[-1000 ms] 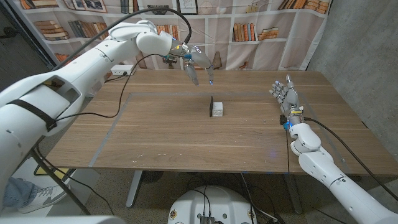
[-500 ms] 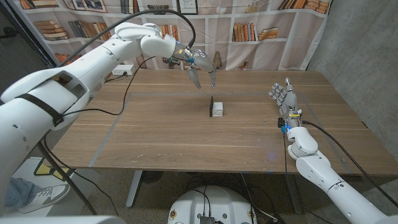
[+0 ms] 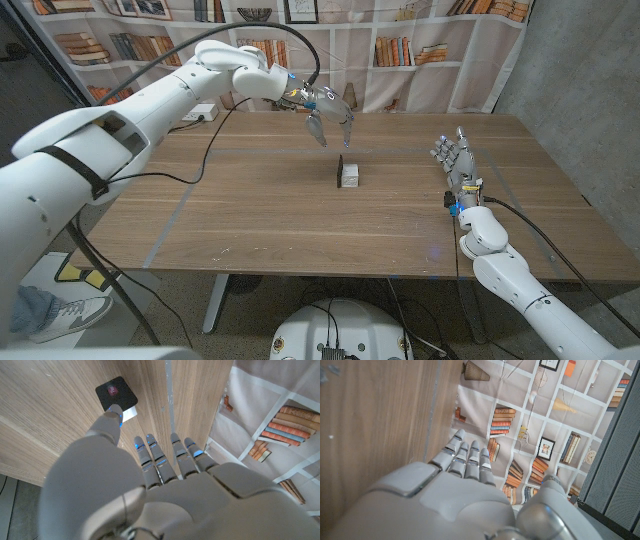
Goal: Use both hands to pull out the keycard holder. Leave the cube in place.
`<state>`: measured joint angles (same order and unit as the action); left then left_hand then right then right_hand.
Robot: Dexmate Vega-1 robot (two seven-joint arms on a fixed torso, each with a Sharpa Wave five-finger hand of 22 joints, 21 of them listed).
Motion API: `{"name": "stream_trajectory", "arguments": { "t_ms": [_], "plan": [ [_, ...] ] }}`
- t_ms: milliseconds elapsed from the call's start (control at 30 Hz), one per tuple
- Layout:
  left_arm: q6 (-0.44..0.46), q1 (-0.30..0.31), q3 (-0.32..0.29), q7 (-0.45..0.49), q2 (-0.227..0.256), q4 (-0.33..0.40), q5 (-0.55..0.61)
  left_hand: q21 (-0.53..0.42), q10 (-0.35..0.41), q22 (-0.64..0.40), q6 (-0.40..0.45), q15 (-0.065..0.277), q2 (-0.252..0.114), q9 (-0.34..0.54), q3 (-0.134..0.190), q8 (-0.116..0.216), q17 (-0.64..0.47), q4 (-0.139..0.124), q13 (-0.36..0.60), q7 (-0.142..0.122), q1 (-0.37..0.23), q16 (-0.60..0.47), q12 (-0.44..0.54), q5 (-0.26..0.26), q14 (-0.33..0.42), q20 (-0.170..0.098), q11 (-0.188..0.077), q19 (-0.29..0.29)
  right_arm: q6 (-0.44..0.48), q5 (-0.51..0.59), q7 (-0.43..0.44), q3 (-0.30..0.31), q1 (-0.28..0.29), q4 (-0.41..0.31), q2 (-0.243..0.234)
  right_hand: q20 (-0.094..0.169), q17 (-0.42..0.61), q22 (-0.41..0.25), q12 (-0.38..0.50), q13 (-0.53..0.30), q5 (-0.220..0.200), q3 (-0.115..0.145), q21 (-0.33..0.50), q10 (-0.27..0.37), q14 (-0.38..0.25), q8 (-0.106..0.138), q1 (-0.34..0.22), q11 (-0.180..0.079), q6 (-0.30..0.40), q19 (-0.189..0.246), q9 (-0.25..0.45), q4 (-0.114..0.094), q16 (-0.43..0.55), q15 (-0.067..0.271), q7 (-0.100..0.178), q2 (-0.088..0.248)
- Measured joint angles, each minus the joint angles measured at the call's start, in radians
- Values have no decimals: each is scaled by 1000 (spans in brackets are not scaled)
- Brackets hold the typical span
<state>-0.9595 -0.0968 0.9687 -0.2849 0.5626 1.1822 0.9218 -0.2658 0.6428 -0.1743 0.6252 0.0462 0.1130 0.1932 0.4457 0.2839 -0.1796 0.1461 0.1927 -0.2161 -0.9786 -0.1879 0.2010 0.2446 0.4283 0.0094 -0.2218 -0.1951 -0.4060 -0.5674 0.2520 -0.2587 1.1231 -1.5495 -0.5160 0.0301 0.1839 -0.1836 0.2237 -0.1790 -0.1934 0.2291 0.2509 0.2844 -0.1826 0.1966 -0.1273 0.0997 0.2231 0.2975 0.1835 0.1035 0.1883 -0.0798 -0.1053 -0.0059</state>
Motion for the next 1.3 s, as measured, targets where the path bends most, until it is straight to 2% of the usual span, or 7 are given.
{"name": "stream_trajectory", "arguments": {
  "t_ms": [67,133,367,867,1300],
  "plan": [
    [0,-6,13,0,-6,-10,0,0,0,0,0,0,0,0,0,0,0,0,0,0,0,0,0,0,0,3,0,-3,2,2,1,0,0,0,0,0,0,0,0,0,0,0,0,0,0,0,0,0,0,0,0,0,-4,0,0,0],
    [-9,-10,23,57,-11,-18,41,0,7,0,3,0,0,0,0,0,0,0,0,-3,0,0,0,0,0,3,4,-3,5,2,2,-2,2,-4,1,0,0,0,0,0,0,0,0,0,0,0,0,0,0,0,0,0,-4,0,0,0],
    [-19,-27,58,112,-30,-55,70,7,23,-5,24,-2,-3,0,0,5,0,0,0,-5,-3,-2,0,0,14,3,4,-3,14,4,9,-2,7,-12,0,0,0,0,0,0,0,0,-8,0,0,0,0,0,0,0,0,0,-4,0,0,0],
    [-42,-83,124,41,-112,-220,-34,15,39,-5,42,0,-12,5,0,8,0,0,0,-2,-12,-6,0,0,18,3,7,-14,32,2,16,0,19,-28,-6,0,0,0,0,0,0,0,-8,0,-2,0,0,0,0,0,0,0,-4,-2,0,0],
    [-40,-99,166,60,-132,-266,-41,19,44,-5,47,0,-15,2,-4,12,0,-4,0,-4,-15,0,0,0,11,3,2,-14,44,-3,19,4,29,-40,-12,0,0,0,0,0,0,0,-8,0,-2,0,-4,0,0,0,0,0,-4,-2,0,4]
  ]
}}
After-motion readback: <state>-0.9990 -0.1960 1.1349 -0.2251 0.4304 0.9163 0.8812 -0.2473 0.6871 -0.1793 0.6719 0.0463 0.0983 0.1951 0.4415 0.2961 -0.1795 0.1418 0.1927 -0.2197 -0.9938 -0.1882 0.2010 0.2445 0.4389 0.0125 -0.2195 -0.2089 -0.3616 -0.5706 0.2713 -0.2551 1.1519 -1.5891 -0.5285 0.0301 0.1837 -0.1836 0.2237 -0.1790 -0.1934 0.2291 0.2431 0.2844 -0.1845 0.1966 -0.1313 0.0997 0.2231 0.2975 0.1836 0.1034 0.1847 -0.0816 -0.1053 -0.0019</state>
